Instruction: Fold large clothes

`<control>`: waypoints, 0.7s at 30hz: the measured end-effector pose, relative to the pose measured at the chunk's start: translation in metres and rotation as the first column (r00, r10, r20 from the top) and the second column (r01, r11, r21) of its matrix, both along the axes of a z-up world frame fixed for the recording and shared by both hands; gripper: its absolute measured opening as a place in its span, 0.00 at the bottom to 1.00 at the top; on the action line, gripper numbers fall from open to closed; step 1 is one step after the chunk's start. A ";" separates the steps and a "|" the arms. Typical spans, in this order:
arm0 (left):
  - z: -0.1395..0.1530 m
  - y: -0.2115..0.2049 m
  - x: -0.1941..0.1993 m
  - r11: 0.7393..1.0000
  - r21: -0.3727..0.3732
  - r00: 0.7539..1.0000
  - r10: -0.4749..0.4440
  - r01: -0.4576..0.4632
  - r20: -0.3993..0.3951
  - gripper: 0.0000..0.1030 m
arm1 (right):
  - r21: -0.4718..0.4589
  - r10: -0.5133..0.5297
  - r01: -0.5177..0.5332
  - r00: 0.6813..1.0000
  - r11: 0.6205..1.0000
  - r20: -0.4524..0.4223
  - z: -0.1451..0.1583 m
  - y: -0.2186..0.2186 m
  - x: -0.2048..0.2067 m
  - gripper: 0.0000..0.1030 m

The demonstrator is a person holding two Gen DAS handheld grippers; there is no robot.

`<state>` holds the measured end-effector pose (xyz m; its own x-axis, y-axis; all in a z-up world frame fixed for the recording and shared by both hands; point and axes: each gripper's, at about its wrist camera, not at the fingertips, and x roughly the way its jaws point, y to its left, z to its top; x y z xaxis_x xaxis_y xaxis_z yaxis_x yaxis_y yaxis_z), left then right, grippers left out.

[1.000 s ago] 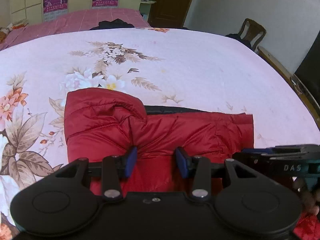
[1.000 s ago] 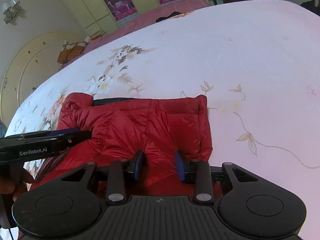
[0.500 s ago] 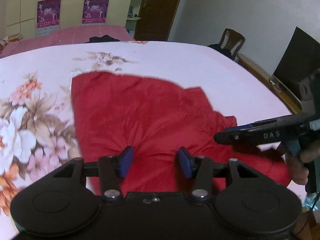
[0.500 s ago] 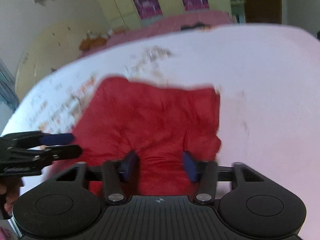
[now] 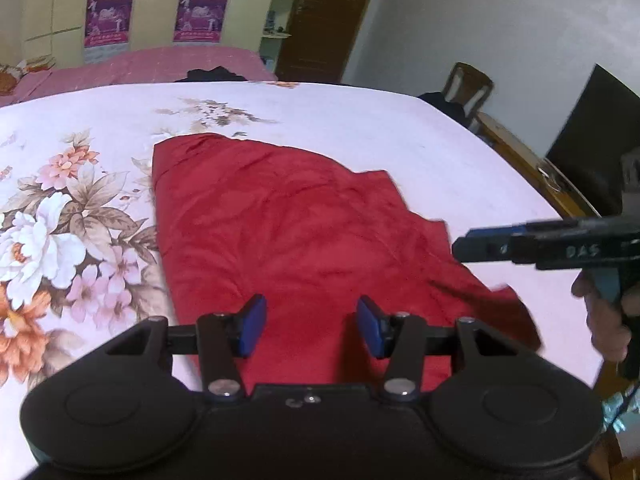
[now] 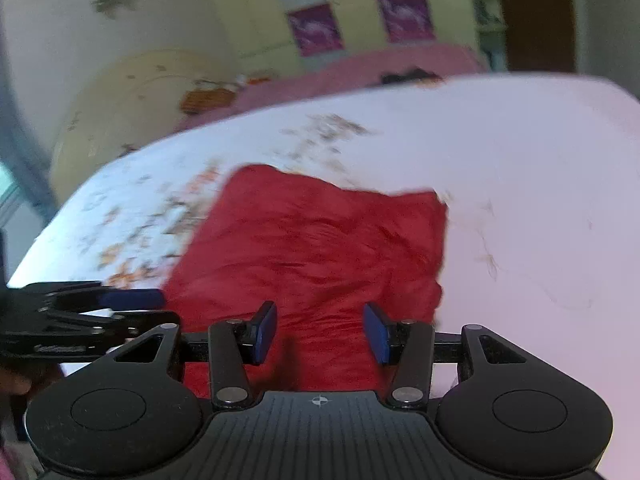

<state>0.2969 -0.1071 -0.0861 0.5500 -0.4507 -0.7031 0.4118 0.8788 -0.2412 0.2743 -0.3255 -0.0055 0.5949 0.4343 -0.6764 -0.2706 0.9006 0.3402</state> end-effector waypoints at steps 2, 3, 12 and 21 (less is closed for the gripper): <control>0.003 -0.001 -0.014 1.000 -0.008 1.000 -0.008 0.008 -0.010 0.45 | -0.010 0.052 -0.051 0.999 0.999 0.017 0.008 0.006 -0.015 0.47; 0.002 -0.001 -0.021 1.000 -0.009 1.000 -0.006 0.006 -0.013 0.44 | -0.015 0.075 -0.075 0.997 0.997 0.019 0.009 0.008 -0.022 0.47; -0.023 -0.003 -0.044 0.999 0.023 1.000 0.028 -0.027 -0.011 0.44 | -0.081 0.135 -0.138 0.990 0.987 -0.047 -0.032 0.026 -0.042 0.33; -0.050 -0.008 -0.046 0.997 0.058 0.999 0.041 -0.042 0.024 0.46 | -0.089 0.094 -0.103 0.990 0.991 -0.102 -0.076 0.035 -0.033 0.33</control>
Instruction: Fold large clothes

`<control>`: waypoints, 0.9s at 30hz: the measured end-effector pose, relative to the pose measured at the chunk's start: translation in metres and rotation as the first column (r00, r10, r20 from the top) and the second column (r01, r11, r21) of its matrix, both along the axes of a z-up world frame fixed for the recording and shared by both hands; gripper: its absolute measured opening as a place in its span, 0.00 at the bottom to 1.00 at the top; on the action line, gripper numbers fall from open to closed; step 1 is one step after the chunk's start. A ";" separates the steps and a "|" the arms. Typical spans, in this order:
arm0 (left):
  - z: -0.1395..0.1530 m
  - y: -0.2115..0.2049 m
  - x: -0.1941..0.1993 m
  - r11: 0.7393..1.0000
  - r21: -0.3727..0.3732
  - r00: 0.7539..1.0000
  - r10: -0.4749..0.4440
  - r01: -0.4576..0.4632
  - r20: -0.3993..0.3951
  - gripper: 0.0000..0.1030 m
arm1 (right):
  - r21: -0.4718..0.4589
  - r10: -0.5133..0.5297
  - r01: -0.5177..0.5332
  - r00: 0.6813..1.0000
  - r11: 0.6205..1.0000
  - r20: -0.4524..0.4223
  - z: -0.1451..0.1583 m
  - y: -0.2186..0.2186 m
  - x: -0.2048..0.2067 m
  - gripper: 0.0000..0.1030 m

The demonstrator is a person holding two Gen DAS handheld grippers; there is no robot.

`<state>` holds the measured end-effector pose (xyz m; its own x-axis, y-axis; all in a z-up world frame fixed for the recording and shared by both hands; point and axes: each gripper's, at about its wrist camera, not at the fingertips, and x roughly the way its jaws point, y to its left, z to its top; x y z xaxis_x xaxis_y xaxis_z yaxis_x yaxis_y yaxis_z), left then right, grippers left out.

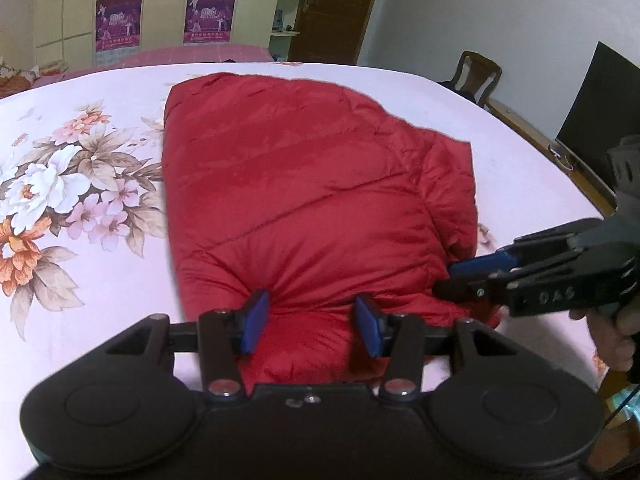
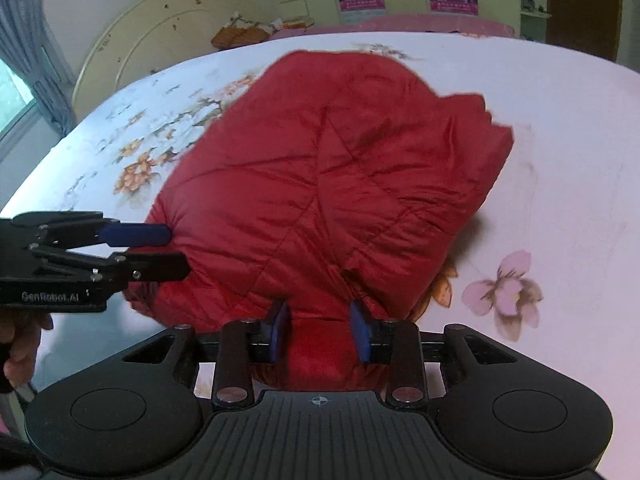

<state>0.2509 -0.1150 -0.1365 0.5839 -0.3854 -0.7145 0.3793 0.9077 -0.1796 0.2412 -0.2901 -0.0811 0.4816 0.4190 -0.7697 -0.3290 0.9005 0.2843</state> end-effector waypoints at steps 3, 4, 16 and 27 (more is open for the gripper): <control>0.014 0.003 0.005 1.000 -0.012 1.000 -0.002 0.002 -0.031 0.45 | 0.000 -0.010 0.010 1.000 1.000 0.009 0.017 -0.005 -0.002 0.33; 0.022 0.006 0.006 1.000 -0.020 1.000 0.002 -0.002 -0.022 0.45 | 0.017 -0.029 0.029 0.999 0.999 0.035 0.027 -0.011 -0.003 0.33; 0.027 0.007 0.073 0.997 -0.006 0.996 0.083 -0.083 0.042 0.48 | 0.086 -0.283 0.276 0.956 0.957 0.082 0.036 -0.069 0.077 0.33; 0.032 0.004 0.072 0.992 0.043 0.993 0.116 -0.117 0.020 0.60 | 0.204 -0.339 0.328 0.941 0.922 0.023 0.025 -0.093 0.074 0.16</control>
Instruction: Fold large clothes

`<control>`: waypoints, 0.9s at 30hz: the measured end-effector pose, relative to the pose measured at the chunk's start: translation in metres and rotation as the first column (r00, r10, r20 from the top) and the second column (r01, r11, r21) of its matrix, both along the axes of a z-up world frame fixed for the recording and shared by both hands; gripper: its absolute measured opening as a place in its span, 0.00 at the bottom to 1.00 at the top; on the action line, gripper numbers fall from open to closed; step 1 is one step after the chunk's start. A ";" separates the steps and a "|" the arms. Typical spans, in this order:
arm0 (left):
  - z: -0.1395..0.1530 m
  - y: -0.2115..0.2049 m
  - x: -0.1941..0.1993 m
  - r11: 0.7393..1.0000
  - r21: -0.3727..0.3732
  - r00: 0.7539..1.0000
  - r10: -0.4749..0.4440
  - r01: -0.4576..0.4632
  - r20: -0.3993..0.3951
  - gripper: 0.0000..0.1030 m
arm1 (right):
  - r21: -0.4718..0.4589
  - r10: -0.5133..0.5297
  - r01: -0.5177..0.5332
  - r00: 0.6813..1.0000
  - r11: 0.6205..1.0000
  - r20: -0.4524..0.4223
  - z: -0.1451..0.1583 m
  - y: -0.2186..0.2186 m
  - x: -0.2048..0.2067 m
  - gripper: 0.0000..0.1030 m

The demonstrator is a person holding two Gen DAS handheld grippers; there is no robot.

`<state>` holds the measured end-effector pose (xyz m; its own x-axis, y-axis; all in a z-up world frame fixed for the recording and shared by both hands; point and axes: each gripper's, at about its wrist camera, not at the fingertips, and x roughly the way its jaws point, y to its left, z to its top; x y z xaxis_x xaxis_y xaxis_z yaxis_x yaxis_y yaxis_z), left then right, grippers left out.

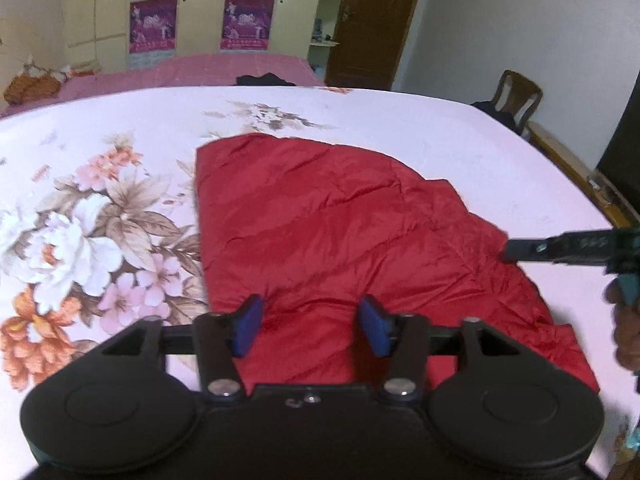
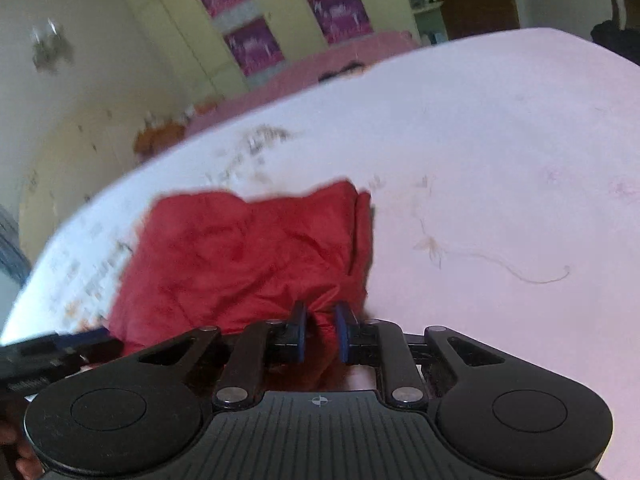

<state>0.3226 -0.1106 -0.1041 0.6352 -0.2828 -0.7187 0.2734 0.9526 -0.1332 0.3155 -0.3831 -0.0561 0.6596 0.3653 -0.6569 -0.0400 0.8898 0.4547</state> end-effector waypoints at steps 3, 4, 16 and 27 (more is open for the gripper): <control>-0.002 -0.005 0.000 1.000 0.027 1.000 0.003 -0.003 -0.001 0.61 | 0.017 0.048 -0.048 0.999 0.999 0.022 0.003 0.004 -0.001 0.16; -0.004 -0.006 0.000 1.000 0.027 1.000 0.006 -0.006 -0.005 0.61 | -0.003 0.059 -0.059 0.998 0.998 0.010 -0.001 0.008 0.002 0.16; -0.003 -0.003 0.000 0.998 0.026 0.998 0.065 -0.065 -0.008 0.75 | 0.002 0.047 -0.047 0.998 0.999 -0.052 -0.009 0.003 0.006 0.34; -0.014 0.011 0.001 0.993 -0.049 0.993 0.103 -0.106 -0.064 0.79 | 0.225 -0.002 0.025 0.995 0.974 -0.102 -0.045 -0.024 0.013 0.64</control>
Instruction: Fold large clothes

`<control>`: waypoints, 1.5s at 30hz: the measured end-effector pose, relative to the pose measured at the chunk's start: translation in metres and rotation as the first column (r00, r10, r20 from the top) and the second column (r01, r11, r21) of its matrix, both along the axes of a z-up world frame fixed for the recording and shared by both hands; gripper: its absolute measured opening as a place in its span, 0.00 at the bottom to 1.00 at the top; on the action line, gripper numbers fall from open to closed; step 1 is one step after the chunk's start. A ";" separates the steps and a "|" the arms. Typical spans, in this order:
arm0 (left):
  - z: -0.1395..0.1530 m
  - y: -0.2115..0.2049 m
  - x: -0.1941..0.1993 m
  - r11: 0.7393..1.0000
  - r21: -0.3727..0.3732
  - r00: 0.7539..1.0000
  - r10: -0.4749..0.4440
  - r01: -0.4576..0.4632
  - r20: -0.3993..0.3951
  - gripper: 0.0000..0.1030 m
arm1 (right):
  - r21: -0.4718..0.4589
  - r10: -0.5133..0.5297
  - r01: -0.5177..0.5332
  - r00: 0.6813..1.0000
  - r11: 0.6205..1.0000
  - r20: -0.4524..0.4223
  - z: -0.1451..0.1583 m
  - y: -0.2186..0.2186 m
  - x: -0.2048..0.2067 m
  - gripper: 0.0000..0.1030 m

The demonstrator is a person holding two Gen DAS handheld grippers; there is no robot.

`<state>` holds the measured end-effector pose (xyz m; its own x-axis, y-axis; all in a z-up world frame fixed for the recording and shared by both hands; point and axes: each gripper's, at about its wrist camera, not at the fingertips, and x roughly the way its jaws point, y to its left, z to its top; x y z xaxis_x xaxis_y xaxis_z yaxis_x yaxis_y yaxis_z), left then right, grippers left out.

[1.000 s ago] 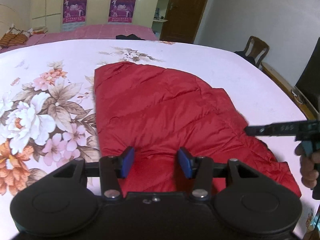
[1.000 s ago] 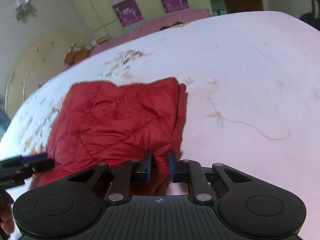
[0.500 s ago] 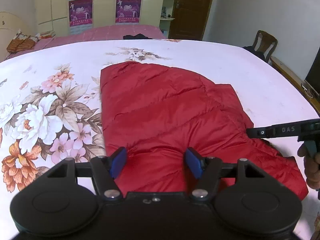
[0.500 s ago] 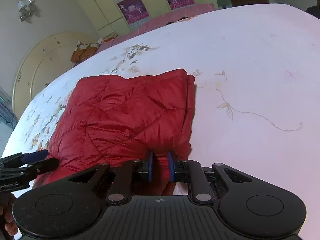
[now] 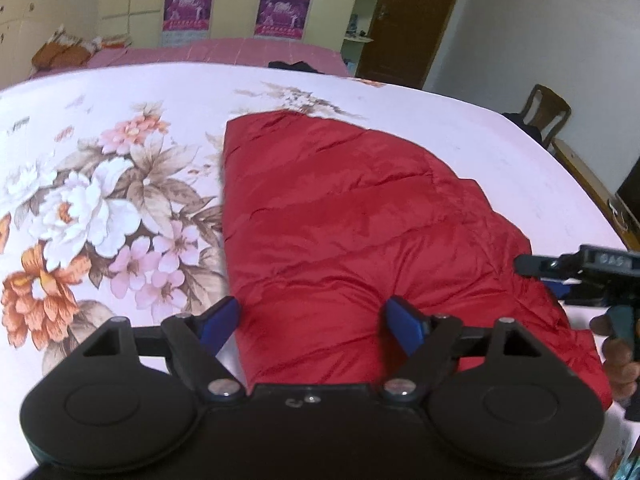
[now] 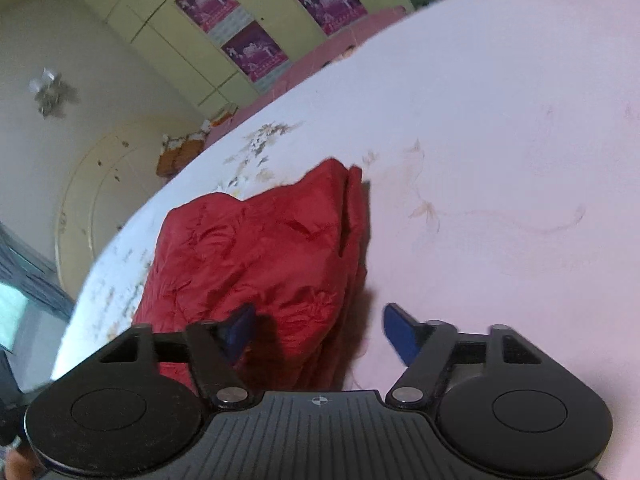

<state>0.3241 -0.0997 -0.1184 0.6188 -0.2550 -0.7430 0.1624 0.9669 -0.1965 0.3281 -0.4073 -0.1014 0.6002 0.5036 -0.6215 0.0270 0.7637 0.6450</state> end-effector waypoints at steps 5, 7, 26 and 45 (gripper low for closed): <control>-0.005 0.012 0.001 0.998 -0.056 0.999 0.036 -0.038 -0.034 0.80 | 0.017 0.019 -0.019 1.000 1.000 0.006 -0.006 0.007 0.010 0.64; -0.006 0.016 0.001 0.996 -0.073 0.998 0.051 -0.054 -0.042 0.80 | 0.001 0.038 -0.038 0.999 0.999 0.008 -0.007 0.013 0.014 0.64; -0.013 0.010 0.024 0.991 -0.130 0.996 0.013 -0.024 -0.084 0.77 | 0.062 0.127 -0.124 0.991 0.990 -0.033 -0.013 0.024 0.035 0.37; 0.023 -0.012 0.012 0.995 0.050 0.996 -0.085 0.084 0.006 0.57 | -0.057 0.125 -0.121 0.988 0.991 0.085 0.032 0.047 0.009 0.19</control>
<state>0.3365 -0.1121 -0.0950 0.6024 -0.2697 -0.7512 0.2453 0.9582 -0.1472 0.3368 -0.3600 -0.0699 0.5892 0.5459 -0.5957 -0.1244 0.7897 0.6007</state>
